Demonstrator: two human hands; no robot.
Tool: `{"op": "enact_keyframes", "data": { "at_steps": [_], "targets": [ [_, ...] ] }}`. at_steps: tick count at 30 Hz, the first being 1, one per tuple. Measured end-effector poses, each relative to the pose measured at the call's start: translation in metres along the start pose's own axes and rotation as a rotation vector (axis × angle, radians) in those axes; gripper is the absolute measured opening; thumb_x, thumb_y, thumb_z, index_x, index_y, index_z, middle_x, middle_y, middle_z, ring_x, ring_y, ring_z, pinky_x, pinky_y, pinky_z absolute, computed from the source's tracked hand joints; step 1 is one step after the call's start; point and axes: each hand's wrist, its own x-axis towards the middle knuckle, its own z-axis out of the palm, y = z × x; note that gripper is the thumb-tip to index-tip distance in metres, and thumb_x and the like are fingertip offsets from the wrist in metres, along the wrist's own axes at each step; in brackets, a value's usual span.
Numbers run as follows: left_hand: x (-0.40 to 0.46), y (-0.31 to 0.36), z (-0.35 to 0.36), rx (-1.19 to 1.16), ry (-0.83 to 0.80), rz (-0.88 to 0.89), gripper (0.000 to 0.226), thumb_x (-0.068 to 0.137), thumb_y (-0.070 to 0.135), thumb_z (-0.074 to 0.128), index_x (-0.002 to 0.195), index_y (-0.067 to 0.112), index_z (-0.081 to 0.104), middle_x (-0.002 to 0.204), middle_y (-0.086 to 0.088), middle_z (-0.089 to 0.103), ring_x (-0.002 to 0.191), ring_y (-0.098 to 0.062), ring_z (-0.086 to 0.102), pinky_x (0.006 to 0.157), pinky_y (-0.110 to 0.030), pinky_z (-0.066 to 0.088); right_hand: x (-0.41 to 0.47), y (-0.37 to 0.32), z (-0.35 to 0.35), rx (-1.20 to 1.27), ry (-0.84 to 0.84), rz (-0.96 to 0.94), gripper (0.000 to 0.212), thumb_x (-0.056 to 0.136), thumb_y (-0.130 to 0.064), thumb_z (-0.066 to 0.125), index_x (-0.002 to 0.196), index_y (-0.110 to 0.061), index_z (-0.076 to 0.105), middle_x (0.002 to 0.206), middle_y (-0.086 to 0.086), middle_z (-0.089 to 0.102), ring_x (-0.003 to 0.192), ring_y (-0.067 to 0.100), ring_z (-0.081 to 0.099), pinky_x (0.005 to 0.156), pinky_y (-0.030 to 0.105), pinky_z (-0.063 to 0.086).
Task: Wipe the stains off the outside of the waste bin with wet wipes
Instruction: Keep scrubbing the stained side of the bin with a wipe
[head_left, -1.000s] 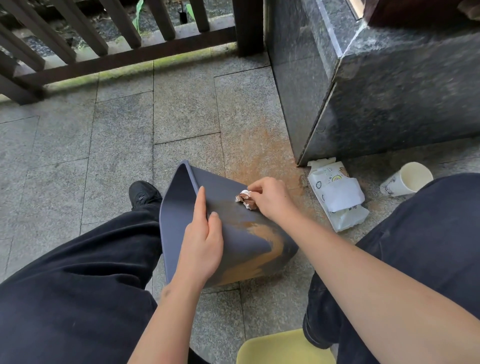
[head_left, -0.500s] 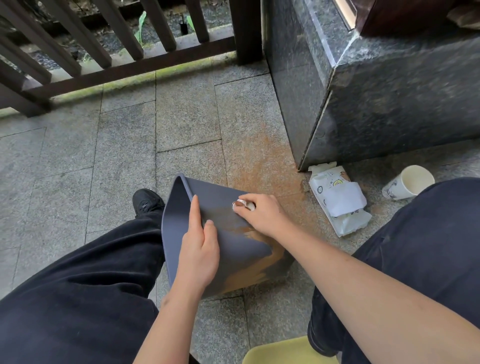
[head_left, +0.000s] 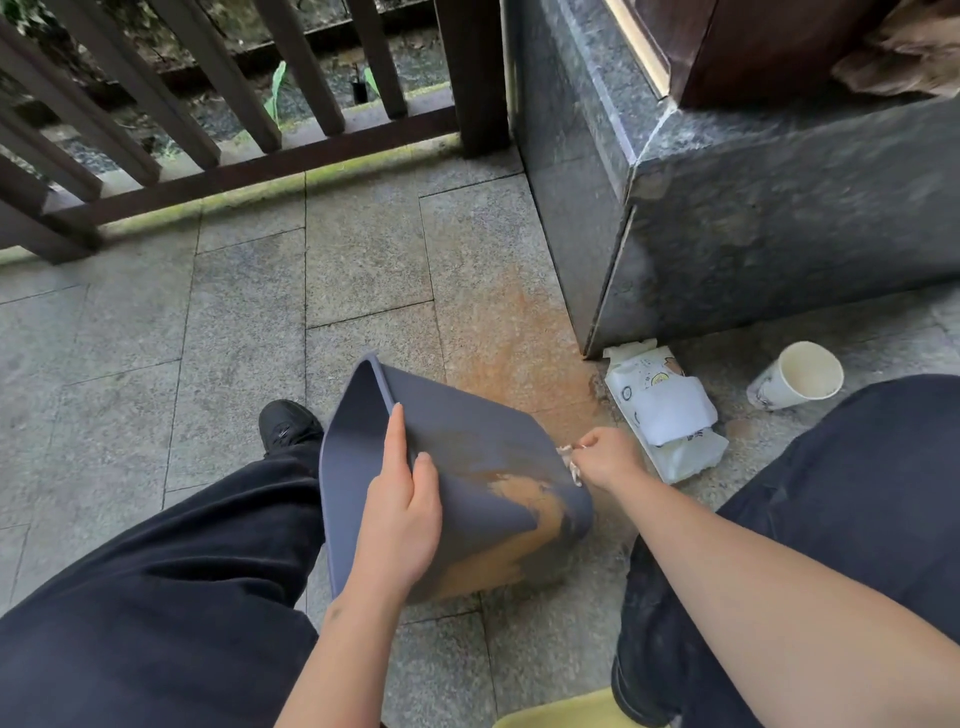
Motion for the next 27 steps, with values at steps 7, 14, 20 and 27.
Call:
{"op": "enact_keyframes", "data": {
  "at_steps": [7,14,20,27],
  "targets": [
    [-0.001,-0.002,0.001,0.022,-0.009,0.016,0.058,0.104,0.030,0.033,0.156,0.044,0.009,0.068,0.054,0.047,0.066,0.026,0.048,0.064,0.003,0.035,-0.013,-0.011,0.014,-0.054,-0.063,-0.094,0.037,0.092,-0.015,0.049,0.055,-0.014,0.049,0.064,0.006,0.051,0.064,0.024,0.049,0.054,0.031,0.033],
    [-0.005,0.001,0.000,0.068,0.017,0.109,0.061,0.103,0.027,0.036,0.148,0.058,0.012,0.066,-0.012,0.063,0.053,-0.022,0.053,0.048,-0.028,0.034,-0.040,-0.039,0.021,0.017,-0.045,-0.294,0.022,0.096,-0.019,0.057,0.105,-0.020,0.078,0.113,-0.001,0.073,0.108,0.023,0.065,0.095,0.037,0.052],
    [-0.003,-0.003,0.003,0.116,0.036,0.151,0.064,0.094,0.033,0.030,0.149,0.057,0.009,0.047,-0.003,0.048,0.039,-0.011,0.041,0.041,-0.031,0.029,-0.083,-0.089,0.031,0.141,-0.124,-0.646,0.025,0.092,-0.025,0.066,0.116,-0.027,0.074,0.114,-0.010,0.073,0.112,0.002,0.063,0.099,0.015,0.044],
    [-0.002,-0.010,0.001,0.097,0.110,0.143,0.061,0.092,0.035,0.030,0.148,0.056,0.018,0.060,-0.009,0.061,0.043,-0.017,0.048,0.046,-0.040,0.039,-0.069,-0.085,0.038,0.083,-0.096,-0.723,0.024,0.092,-0.021,0.065,0.114,-0.024,0.075,0.112,-0.009,0.074,0.110,0.008,0.065,0.098,0.018,0.046]
  ]
}}
